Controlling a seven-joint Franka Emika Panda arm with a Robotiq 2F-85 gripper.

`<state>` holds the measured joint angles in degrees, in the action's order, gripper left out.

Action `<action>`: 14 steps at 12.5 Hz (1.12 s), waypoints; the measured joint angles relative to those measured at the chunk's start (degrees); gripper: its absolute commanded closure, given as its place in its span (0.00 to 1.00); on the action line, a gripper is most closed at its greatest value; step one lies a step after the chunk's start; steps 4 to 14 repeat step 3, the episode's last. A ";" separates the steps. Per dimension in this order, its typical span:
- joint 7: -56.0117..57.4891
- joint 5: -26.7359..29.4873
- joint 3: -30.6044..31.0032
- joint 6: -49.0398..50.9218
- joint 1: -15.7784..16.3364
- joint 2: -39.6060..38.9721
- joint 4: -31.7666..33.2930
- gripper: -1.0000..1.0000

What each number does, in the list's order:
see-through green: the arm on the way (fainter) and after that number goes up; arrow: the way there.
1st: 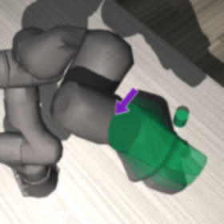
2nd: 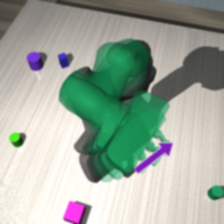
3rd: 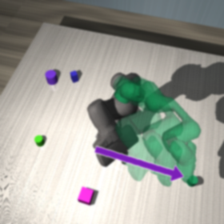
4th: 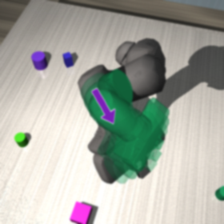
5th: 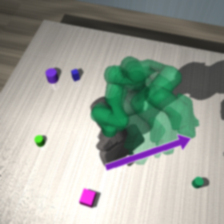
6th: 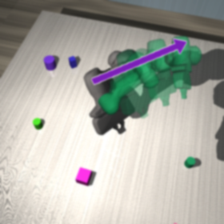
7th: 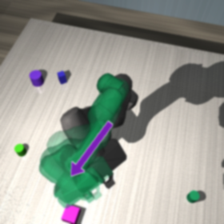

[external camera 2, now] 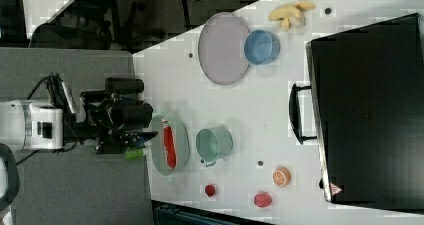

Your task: Pick Ketchup from the table and place it in strainer.

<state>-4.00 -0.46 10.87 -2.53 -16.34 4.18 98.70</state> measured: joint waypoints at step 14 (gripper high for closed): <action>0.02 0.27 0.45 0.00 0.63 0.21 0.00 0.00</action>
